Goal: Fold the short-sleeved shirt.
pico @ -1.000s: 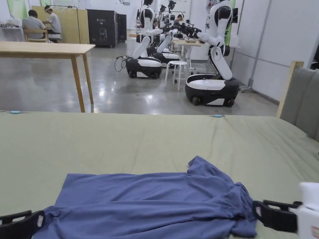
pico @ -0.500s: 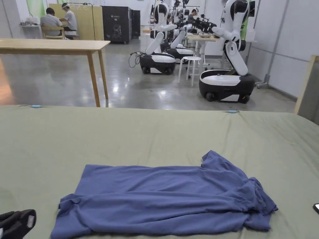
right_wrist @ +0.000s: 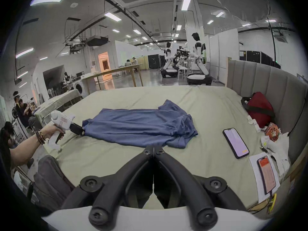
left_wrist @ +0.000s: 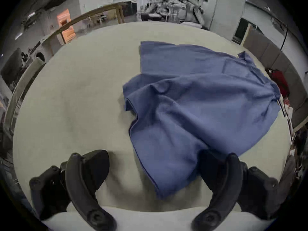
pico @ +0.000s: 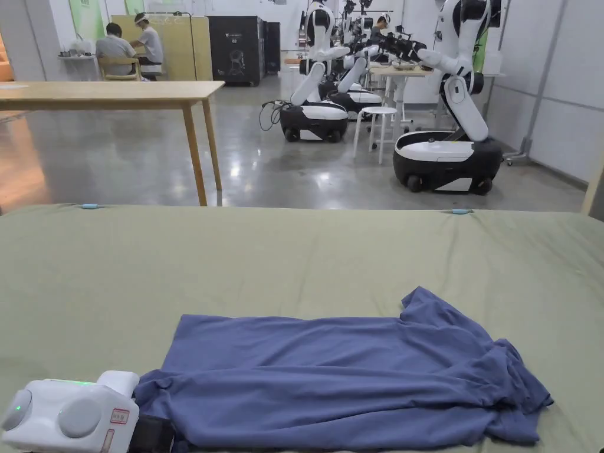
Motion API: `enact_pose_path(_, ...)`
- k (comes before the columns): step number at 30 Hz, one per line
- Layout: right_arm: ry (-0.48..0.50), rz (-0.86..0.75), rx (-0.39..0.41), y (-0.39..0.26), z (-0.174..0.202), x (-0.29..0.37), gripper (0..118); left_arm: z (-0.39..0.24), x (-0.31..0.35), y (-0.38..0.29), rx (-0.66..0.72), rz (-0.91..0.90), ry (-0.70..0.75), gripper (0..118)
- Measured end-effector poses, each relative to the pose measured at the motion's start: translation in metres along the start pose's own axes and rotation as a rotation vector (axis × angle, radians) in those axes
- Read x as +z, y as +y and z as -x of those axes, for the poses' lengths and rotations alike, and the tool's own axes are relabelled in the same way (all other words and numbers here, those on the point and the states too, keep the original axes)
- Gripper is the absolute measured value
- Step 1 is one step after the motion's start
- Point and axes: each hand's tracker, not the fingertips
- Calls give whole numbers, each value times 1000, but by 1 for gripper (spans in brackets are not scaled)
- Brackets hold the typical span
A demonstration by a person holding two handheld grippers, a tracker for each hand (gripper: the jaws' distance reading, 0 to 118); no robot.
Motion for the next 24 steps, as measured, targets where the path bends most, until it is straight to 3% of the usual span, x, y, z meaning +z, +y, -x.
enact_pose_path(2, -6, 8, 0, 0, 3, -2, 0, 0, 1, 0, -13, -44, 3, 106)
enact_pose_path(4, -12, 19, -5, 0, 3, -6, 0, -6, 2, -2, -44, -61, 24, 89)
enact_pose_path(7, -20, 38, -5, 1, 9, -9, 0, -18, 12, -7, -91, -118, 35, 75)
enact_pose_path(8, -22, 44, -7, 0, 9, -11, 0, -23, 15, -7, -110, -132, 27, 58)
enact_pose_path(10, -34, 66, -16, -1, 8, -18, 0, -31, 16, -8, -131, -151, 18, 8)
enact_pose_path(16, -44, 80, -24, 14, 0, -56, 1, -27, 21, 0, -121, -156, 25, 7)
enact_pose_path(17, -50, 81, -28, 19, -4, -69, 7, -27, 24, 0, -111, -164, 15, 7)
enact_pose_path(18, -55, 106, -42, 26, -15, -87, 33, -27, 27, 1, -109, -167, 8, 7)
enact_pose_path(19, -61, 122, -58, 30, -21, -101, 95, -27, 29, 1, -103, -170, 5, 7)
enact_pose_path(20, -63, 168, -87, 33, -31, -124, 118, -28, 35, 2, -91, -174, -4, 7)
enact_pose_path(24, -135, 303, -166, 64, -55, -186, 115, -34, 43, -1, -45, -182, -62, 7)
